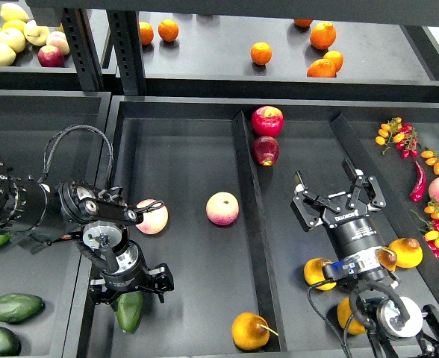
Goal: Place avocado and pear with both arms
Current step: 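Close the left gripper on the green avocado and lift it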
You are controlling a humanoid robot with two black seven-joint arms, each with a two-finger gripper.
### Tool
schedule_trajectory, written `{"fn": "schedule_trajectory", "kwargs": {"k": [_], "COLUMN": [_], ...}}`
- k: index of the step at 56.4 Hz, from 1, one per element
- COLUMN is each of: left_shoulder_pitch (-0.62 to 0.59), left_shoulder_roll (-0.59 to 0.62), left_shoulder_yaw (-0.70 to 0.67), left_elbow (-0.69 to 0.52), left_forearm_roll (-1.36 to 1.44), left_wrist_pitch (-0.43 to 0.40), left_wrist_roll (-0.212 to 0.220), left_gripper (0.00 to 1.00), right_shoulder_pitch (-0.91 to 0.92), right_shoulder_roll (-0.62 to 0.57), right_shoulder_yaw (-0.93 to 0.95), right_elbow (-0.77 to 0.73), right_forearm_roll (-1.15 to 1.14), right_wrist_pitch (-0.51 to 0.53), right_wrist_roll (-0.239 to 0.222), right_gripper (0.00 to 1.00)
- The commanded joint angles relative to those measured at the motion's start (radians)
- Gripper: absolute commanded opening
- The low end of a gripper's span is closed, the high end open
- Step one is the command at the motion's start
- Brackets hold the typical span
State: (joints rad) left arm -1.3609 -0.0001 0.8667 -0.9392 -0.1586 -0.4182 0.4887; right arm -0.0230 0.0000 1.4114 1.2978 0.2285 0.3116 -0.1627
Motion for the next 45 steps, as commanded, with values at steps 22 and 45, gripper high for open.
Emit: {"fn": "schedule_trajectory", "kwargs": {"k": [22,45], "left_shoulder_pitch": [0.065,0.118], "left_shoulder_roll": [0.0,0.0], "left_shoulder_yaw": [-0.005,-0.018], "left_elbow": [0.094,0.151], "left_forearm_roll": [0.027,0.053], "left_wrist_pitch": [-0.007,-0.008], "left_wrist_roll": [0.0,0.0], "left_gripper": [0.99,0.99], "right_shoulder_pitch": [0.0,0.0], "right_shoulder_roll": [0.0,0.0], "right_shoulder_yaw": [0.001,0.001], "right_elbow": [0.0,0.0], "right_forearm_roll": [0.0,0.0], "right_wrist_pitch": [0.001,0.001], "right_wrist_roll": [0.0,0.0], "right_gripper": [1.0,1.0]}}
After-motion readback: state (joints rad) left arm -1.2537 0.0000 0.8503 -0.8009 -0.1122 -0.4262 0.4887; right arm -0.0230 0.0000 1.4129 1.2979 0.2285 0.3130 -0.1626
